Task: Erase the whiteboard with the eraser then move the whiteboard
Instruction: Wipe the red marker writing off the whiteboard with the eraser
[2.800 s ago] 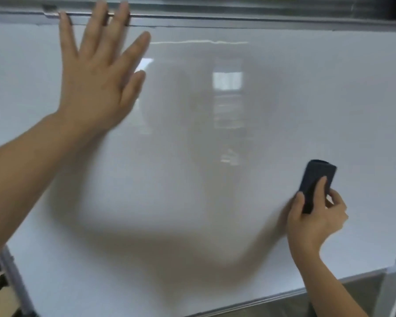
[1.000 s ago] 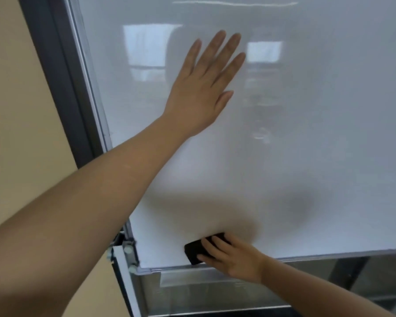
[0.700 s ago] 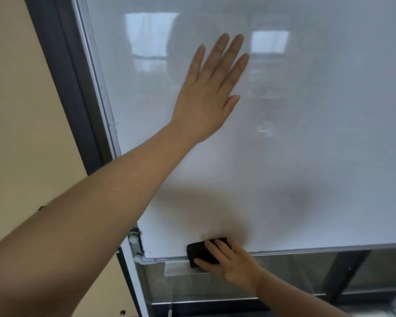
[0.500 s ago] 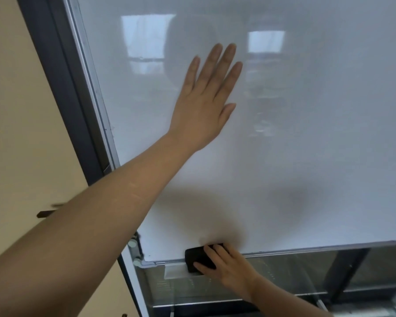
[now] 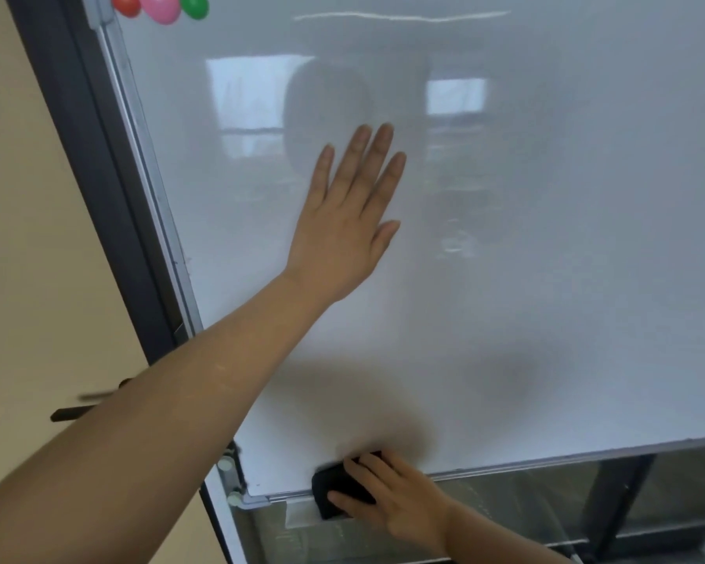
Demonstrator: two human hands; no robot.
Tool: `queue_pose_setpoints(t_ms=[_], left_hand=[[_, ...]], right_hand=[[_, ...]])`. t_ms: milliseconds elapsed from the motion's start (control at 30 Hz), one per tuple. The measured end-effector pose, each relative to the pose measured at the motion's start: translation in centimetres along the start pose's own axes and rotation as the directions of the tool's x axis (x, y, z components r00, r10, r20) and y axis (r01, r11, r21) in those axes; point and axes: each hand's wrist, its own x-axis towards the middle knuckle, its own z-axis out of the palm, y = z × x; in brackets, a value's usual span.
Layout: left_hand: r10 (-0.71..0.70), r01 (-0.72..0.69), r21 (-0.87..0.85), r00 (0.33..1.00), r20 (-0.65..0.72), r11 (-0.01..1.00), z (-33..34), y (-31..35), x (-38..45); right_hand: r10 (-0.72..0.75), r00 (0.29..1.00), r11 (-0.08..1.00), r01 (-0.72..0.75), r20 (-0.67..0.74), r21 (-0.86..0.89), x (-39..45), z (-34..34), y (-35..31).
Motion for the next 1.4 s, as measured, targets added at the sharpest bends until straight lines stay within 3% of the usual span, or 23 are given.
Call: queue_pose_setpoints(t_ms=[233, 367, 433, 533, 633, 733, 767, 833, 933, 1100, 1267, 1400], left_hand=[[-0.001, 0.001, -0.005, 0.999, 0.033, 1.0, -0.1, -0.1, 0.0], [0.003, -0.002, -0.03, 0.999, 0.037, 1.0, -0.1, -0.1, -0.4], [0.003, -0.002, -0.043, 1.0, 0.022, 0.999, 0.1, -0.3, -0.7], [0.012, -0.016, -0.076, 0.998, -0.058, 0.997, 0.7, -0.4, -0.5], [0.026, -0.04, -0.11, 0.991, -0.133, 0.993, 1.2, -0.4, -0.4], [0.023, -0.046, -0.129, 0.984, -0.175, 0.991, 1.5, -0.3, -0.1], [0.024, -0.048, -0.128, 0.982, -0.185, 0.991, 1.6, -0.4, -0.1], [0.027, -0.053, -0.129, 0.979, -0.2, 0.99, 2.2, -0.6, -0.2], [0.026, -0.049, -0.108, 0.978, -0.205, 0.993, 4.2, -1.4, -1.0], [0.005, -0.008, -0.016, 0.98, -0.197, 1.0, 6.4, -2.0, -0.9], [-0.012, -0.011, -0.101, 0.975, -0.22, 0.995, 4.0, -0.2, 0.1], [0.037, -0.046, -0.036, 0.978, -0.206, 0.998, 2.5, 1.2, 2.6]], right_hand=[[0.155, 0.962, 0.985, -0.168, -0.225, -0.04, 4.5, -5.7, 5.6], [0.388, 0.845, 0.898, -0.437, -0.367, -0.056, 5.7, -9.5, 13.0], [0.607, 0.683, 0.764, -0.643, -0.407, 0.06, 5.8, -11.2, 17.8], [0.802, 0.326, 0.477, -0.854, -0.5, 0.208, 5.0, -13.9, 24.5], [0.861, 0.038, 0.236, -0.913, -0.508, 0.332, 4.2, -16.3, 29.8], [0.863, -0.3, -0.102, -0.891, -0.407, 0.442, 2.9, -19.7, 35.0], [0.851, -0.381, -0.204, -0.874, -0.363, 0.441, 2.4, -20.7, 36.4], [0.834, -0.47, -0.333, -0.846, -0.288, 0.417, 1.4, -22.4, 38.6], [0.849, -0.446, -0.355, -0.878, -0.283, 0.322, 0.9, -23.3, 40.2], [0.873, -0.297, -0.221, -0.948, -0.387, 0.229, 1.4, -22.6, 40.5], [0.869, -0.186, -0.116, -0.977, -0.458, 0.176, 1.6, -21.8, 40.0], [0.871, -0.066, 0.022, -0.985, -0.487, 0.173, 2.2, -20.8, 39.3]])
